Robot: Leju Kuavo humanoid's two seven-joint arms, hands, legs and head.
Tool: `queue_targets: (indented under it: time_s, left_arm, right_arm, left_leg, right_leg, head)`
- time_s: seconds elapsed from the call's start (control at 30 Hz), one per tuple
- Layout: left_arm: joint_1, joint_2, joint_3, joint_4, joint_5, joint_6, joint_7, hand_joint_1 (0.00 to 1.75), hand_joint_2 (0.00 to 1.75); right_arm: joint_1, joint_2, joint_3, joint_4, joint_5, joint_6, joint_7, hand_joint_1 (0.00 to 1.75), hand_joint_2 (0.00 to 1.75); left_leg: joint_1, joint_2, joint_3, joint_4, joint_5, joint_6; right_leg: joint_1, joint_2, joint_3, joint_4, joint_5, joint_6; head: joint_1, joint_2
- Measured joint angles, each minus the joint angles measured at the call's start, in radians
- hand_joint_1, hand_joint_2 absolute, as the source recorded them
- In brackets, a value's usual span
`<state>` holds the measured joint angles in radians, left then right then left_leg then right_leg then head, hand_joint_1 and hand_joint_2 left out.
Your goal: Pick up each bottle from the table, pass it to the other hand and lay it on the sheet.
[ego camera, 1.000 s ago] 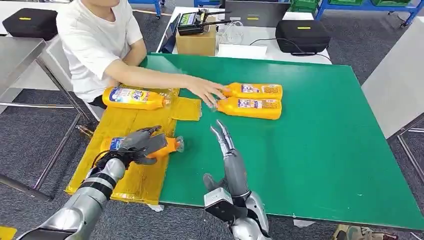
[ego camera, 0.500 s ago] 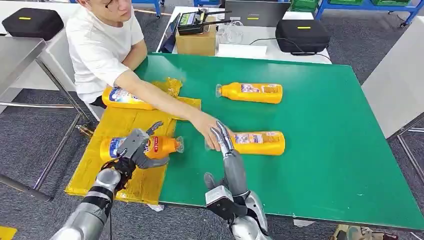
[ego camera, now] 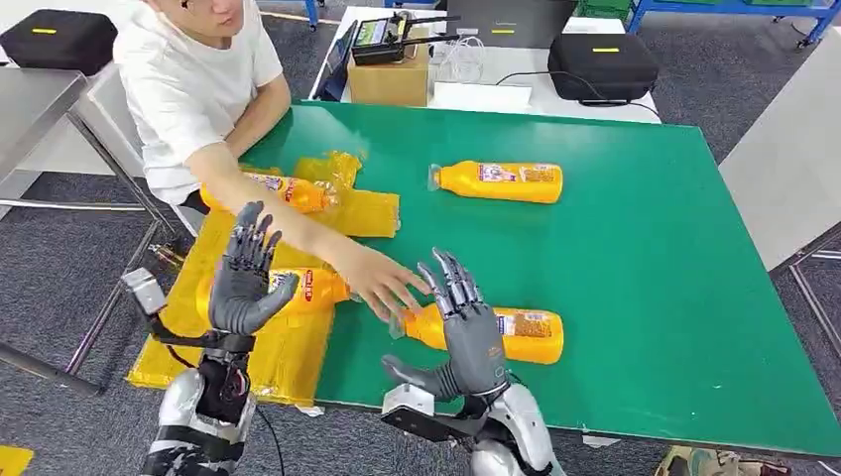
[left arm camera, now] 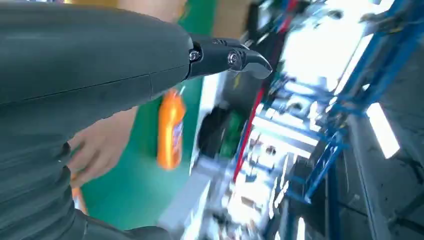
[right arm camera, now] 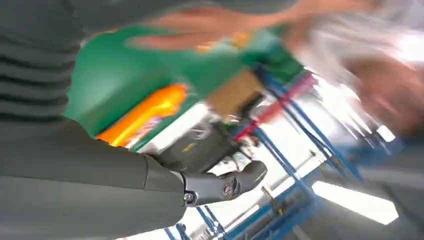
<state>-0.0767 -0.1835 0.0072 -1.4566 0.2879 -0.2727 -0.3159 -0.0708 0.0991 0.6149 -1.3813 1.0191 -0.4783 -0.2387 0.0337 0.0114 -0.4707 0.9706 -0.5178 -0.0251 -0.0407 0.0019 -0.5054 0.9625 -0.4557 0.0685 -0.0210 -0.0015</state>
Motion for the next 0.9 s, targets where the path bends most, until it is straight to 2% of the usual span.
queue_targets:
  time_s: [0.2, 0.4, 0.57, 0.63, 0.9]
  left_arm:
    - [0.084, -0.011, -0.013, -0.178, -0.196, 0.148, -0.067, 0.00, 1.75]
    - [0.109, -0.034, -0.052, -0.286, -0.330, 0.301, -0.126, 0.00, 1.75]
    - [0.112, -0.035, -0.068, -0.307, -0.362, 0.326, -0.138, 0.00, 1.75]
    - [0.122, -0.035, -0.104, -0.330, -0.428, 0.363, -0.152, 0.00, 1.75]
    - [0.124, -0.024, -0.205, -0.336, -0.463, 0.349, -0.140, 0.00, 1.75]
  right_arm:
    - [0.102, -0.079, -0.059, -0.069, 0.174, 0.039, 0.114, 0.00, 1.75]
    - [0.150, -0.143, -0.112, -0.103, 0.226, 0.050, 0.162, 0.00, 1.75]
    - [0.156, -0.158, -0.128, -0.106, 0.228, 0.058, 0.165, 0.00, 1.75]
    - [0.163, -0.175, -0.161, -0.117, 0.220, 0.057, 0.164, 0.00, 1.75]
    - [0.147, -0.188, -0.247, -0.089, 0.210, 0.105, 0.162, 0.00, 1.75]
  left_leg:
    - [0.000, -0.002, -0.002, 0.000, 0.000, 0.000]
    - [0.000, -0.002, -0.003, 0.000, 0.000, 0.000]
    - [0.000, -0.002, -0.002, 0.000, 0.000, 0.000]
    - [0.000, -0.002, -0.002, 0.000, 0.000, 0.000]
    - [0.000, -0.002, -0.003, 0.000, 0.000, 0.000]
  right_leg:
    - [0.000, -0.002, -0.001, -0.001, 0.000, 0.000]
    - [0.000, -0.002, -0.001, -0.001, 0.000, 0.000]
    - [0.000, -0.001, -0.001, -0.001, 0.000, 0.000]
    - [0.000, -0.001, -0.001, -0.001, 0.000, 0.000]
    - [0.000, -0.001, -0.001, -0.001, 0.000, 0.000]
  head:
    - [0.001, 0.000]
    - [0.000, 0.000]
    - [0.000, 0.000]
    - [0.000, 0.000]
    - [0.000, 0.000]
